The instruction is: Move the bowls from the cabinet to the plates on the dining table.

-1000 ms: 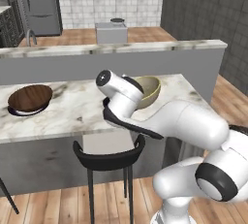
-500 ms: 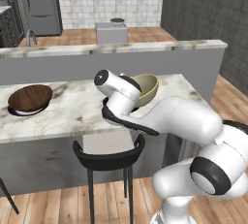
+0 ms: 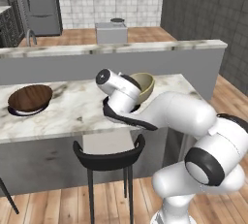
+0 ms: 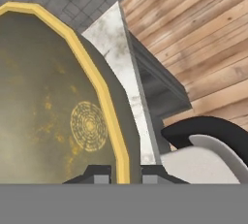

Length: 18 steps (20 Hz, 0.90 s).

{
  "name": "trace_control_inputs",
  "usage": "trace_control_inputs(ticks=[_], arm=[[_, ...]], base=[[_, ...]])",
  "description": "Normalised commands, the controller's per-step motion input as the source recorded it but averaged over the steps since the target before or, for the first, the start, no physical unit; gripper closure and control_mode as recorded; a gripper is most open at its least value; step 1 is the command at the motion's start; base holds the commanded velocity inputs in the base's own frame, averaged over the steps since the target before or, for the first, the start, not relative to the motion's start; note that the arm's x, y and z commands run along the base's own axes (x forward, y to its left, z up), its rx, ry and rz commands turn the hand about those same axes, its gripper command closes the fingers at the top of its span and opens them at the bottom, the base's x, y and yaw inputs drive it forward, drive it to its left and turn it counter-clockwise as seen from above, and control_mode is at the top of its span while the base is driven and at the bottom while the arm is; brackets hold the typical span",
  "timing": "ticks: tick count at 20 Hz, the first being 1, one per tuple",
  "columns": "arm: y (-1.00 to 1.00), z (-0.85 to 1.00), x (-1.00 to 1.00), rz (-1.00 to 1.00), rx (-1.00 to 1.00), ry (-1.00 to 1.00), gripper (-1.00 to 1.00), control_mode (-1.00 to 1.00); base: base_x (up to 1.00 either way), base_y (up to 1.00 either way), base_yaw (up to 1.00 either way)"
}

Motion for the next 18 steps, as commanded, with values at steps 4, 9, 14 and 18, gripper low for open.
trace_control_inputs(ticks=[4,9,14,18], arm=[[0.00,-0.22,0.06,0.09,0.00,0.00,1.00,-1.00],[0.00,-0.23,0.00,0.09,0.03,0.01,1.00,-1.00],[0.00,-0.10,0.03,0.08,0.05,0.01,1.00,-1.00],[0.00,0.00,0.18,0.06,0.02,0.00,1.00,-1.00]], base=[[0.00,0.00,0.00],[0.00,0.00,0.00],[0.00,0.00,0.00],[0.00,0.00,0.00]])
